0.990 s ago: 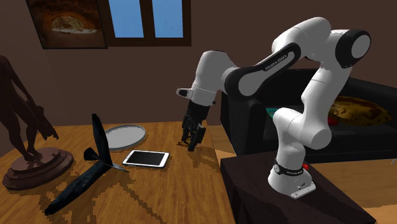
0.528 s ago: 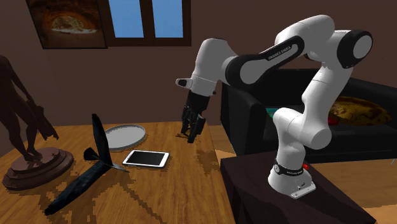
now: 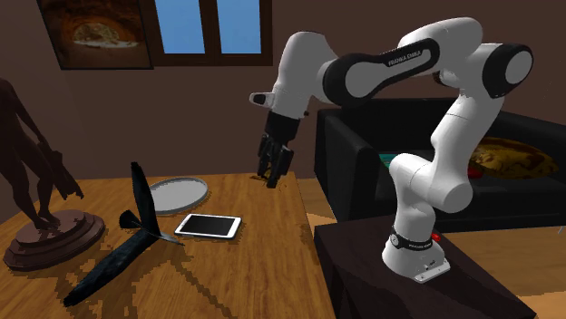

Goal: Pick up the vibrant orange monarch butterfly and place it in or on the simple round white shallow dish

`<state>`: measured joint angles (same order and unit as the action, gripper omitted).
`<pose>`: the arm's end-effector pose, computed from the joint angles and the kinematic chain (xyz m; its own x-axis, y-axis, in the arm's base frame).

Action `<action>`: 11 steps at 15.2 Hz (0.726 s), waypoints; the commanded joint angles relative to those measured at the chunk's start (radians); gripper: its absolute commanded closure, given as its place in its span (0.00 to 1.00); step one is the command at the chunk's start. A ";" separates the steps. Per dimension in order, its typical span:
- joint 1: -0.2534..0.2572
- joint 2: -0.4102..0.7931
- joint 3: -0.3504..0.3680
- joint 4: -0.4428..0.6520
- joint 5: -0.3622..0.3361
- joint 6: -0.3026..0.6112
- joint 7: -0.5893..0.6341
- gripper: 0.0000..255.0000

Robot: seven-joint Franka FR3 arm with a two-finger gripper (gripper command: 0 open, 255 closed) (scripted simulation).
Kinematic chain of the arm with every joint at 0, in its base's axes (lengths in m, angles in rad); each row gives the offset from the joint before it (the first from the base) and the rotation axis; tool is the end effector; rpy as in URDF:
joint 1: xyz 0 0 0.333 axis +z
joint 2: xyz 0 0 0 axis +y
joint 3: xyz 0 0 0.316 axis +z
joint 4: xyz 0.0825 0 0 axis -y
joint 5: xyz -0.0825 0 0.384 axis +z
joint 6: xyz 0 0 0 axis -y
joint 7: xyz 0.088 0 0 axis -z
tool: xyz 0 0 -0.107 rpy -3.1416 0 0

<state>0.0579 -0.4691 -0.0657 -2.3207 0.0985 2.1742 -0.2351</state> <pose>0.4402 -0.0030 0.5512 0.9283 0.1671 0.3321 0.1935 -0.9799 -0.0479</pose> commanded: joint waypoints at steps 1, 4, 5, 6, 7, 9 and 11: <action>-0.001 -0.003 0.000 0.023 -0.002 -0.026 0.002 1.00; -0.004 0.069 -0.023 0.097 0.003 -0.031 -0.026 1.00; -0.005 0.106 -0.035 0.129 0.007 -0.028 -0.041 1.00; -0.006 0.142 -0.046 0.163 0.011 -0.027 -0.056 1.00; -0.007 0.179 -0.056 0.198 0.017 -0.027 -0.072 1.00; -0.011 0.253 -0.077 0.272 0.031 -0.030 -0.102 1.00; -0.016 0.328 -0.095 0.351 0.049 -0.039 -0.132 1.00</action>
<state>0.0474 -0.1744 -0.1463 -2.0069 0.1382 2.1418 -0.3436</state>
